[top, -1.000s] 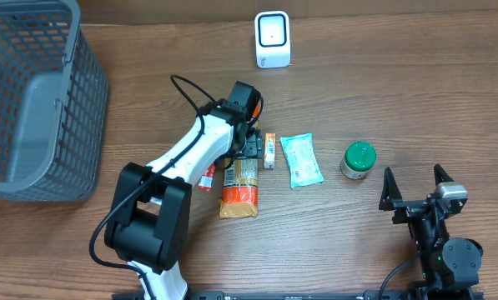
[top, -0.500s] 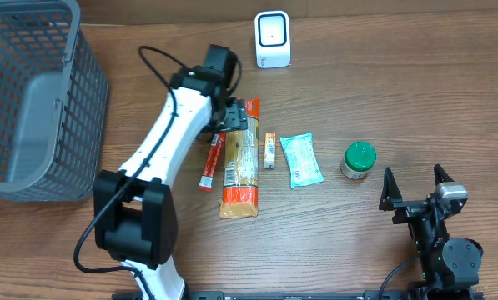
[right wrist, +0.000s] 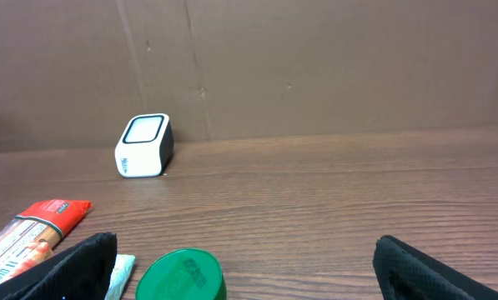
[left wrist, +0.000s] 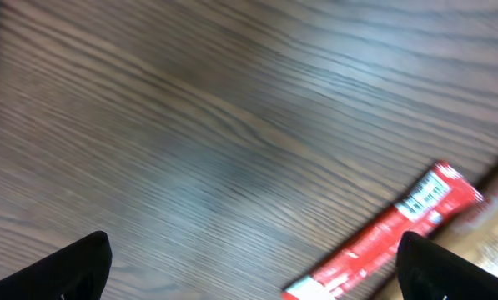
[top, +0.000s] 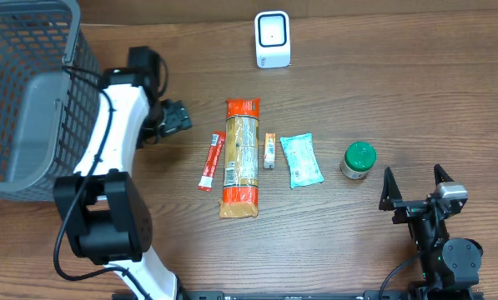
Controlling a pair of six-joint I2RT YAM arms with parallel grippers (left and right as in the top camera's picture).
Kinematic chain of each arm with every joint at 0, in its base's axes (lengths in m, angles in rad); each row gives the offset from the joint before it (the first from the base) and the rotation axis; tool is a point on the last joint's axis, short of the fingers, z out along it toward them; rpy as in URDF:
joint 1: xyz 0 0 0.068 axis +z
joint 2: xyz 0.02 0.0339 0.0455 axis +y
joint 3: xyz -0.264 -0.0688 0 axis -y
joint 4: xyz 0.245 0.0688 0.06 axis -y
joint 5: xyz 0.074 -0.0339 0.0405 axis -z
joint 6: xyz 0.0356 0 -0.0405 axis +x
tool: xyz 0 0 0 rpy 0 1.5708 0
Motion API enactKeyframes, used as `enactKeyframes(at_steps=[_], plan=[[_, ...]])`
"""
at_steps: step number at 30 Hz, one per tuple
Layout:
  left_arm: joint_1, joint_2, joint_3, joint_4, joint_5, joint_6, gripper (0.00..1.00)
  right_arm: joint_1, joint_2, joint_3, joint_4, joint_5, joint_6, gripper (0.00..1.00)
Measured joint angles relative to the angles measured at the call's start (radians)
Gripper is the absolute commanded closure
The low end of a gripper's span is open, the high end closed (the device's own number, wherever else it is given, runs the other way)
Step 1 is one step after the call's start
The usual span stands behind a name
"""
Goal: Scan the item barcode
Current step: 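Release the pasta packet and red stick packet, raise the left gripper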
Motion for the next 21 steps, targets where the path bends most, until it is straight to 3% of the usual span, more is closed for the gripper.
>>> enactKeyframes(at_steps=[21], plan=[[0.037, 0.0, -0.038, 0.024, -0.003, 0.0, 0.0, 0.0, 0.0, 0.0, 0.0, 0.0, 0.001, 0.0]])
